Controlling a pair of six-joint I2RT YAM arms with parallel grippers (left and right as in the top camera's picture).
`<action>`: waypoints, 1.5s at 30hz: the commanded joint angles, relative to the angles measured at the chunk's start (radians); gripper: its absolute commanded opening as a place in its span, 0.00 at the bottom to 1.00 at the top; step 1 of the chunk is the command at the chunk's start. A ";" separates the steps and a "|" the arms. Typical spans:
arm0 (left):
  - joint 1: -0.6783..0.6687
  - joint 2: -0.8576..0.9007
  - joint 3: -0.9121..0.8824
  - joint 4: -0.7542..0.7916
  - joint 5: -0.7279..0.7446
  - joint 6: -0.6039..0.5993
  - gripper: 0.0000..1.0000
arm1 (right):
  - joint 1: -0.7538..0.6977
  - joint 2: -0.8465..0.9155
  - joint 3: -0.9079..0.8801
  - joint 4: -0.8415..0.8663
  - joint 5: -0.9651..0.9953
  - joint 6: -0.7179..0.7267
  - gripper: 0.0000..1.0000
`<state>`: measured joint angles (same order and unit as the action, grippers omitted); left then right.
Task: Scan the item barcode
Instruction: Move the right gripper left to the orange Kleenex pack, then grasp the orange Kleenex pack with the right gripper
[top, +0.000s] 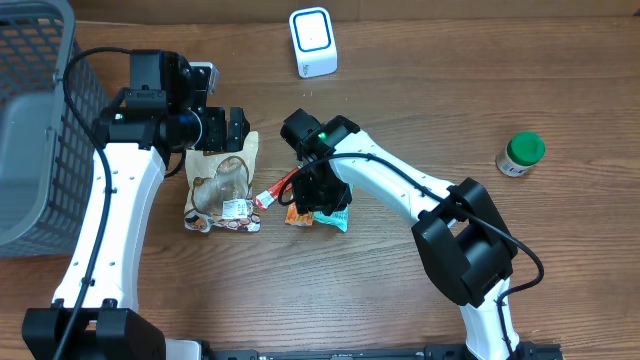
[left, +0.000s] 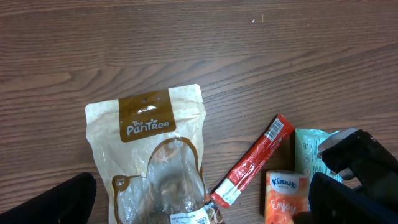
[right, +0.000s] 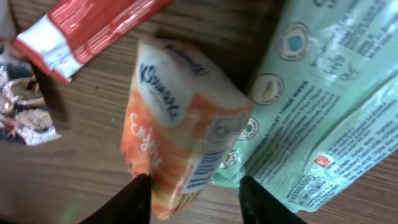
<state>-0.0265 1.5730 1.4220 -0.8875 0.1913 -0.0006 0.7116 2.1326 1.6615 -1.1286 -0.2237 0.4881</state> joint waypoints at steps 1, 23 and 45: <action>0.000 0.009 0.008 0.002 0.008 -0.011 1.00 | 0.003 -0.017 -0.008 0.019 0.022 0.014 0.39; 0.000 0.009 0.008 0.002 0.008 -0.011 1.00 | -0.028 -0.110 0.033 0.019 0.018 -0.067 0.04; 0.000 0.009 0.008 0.002 0.008 -0.011 1.00 | -0.153 -0.208 -0.156 -0.058 0.754 -0.160 0.04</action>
<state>-0.0265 1.5730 1.4220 -0.8879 0.1913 -0.0006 0.5659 1.9366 1.5555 -1.1973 0.3317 0.3344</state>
